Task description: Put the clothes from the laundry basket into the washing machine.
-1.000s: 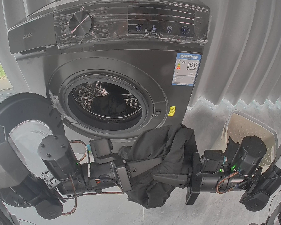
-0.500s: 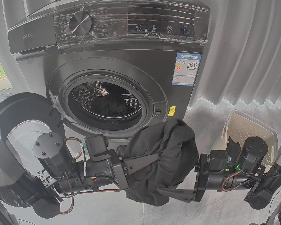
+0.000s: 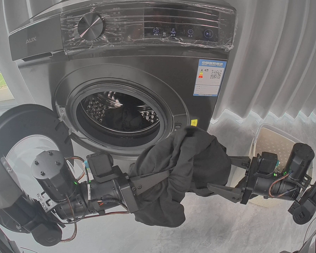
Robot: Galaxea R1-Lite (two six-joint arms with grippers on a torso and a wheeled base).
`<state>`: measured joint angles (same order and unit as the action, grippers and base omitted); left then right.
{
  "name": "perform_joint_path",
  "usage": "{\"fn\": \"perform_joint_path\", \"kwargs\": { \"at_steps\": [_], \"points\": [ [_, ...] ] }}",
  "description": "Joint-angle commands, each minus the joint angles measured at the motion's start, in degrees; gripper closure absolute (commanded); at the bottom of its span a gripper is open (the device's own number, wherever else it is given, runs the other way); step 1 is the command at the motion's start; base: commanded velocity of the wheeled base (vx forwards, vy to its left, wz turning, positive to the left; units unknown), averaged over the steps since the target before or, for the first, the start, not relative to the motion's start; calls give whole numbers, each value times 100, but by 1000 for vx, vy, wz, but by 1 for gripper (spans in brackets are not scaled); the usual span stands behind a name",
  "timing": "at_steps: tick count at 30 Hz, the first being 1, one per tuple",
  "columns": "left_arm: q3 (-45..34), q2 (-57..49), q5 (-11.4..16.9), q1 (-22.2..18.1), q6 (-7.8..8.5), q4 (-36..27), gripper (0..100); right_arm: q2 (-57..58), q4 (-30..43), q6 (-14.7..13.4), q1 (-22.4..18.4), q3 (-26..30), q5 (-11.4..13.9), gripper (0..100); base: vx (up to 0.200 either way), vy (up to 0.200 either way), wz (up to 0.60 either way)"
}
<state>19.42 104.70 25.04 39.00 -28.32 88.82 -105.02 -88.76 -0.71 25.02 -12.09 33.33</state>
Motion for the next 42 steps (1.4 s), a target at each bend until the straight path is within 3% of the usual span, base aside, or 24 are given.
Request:
{"fn": "perform_joint_path", "kwargs": {
  "at_steps": [1,2,3,7,10,19,25,31,33,34,35,36,37,38,39,42],
  "points": [
    [-26,-240,-315,3,98,4,100,193,-1,9,3,427,33,0,0,0,0],
    [-26,-240,-315,3,98,4,100,193,-1,9,3,427,33,0,0,0,0],
    [-52,-293,-439,3,292,4,100,210,-10,9,-5,401,42,0,0,0,0],
    [-96,-328,-597,3,687,4,100,263,-1,9,-67,392,25,0,0,0,0],
    [-167,-337,-737,20,1100,4,100,245,-1,18,-199,339,7,0,0,0,0],
    [-237,-609,-852,29,1171,4,100,228,-10,44,-155,313,-28,0,0,0,0],
    [-272,-776,-1168,90,1188,-5,100,219,-10,44,-146,278,-28,0,0,0,0],
    [-580,-767,-1203,90,1311,-5,100,219,-10,53,-137,286,-28,0,0,0,0],
    [-588,-732,-1300,47,1496,-14,100,219,-10,53,-137,286,-28,0,0,0,0],
    [-588,-732,-1300,47,1496,-14,100,219,-10,53,-137,286,-28,0,0,0,0],
    [-527,-688,-1634,20,1619,-23,100,228,-10,53,-137,278,-28,0,0,0,0],
    [-518,-679,-1669,11,1628,-23,100,228,-10,53,-137,278,-28,0,0,0,0],
    [-501,-592,-2205,29,1804,-75,100,228,-10,53,-137,278,-28,0,0,0,0],
    [-501,-574,-2240,29,1821,-75,100,228,-10,53,-137,269,-28,0,0,0,0],
    [-448,-407,-2618,38,2120,-93,100,228,-10,53,-137,269,-28,0,0,0,0],
    [-342,-108,-3128,11,2621,-40,100,219,-10,53,-137,269,-37,0,0,0,0]
  ]
}}
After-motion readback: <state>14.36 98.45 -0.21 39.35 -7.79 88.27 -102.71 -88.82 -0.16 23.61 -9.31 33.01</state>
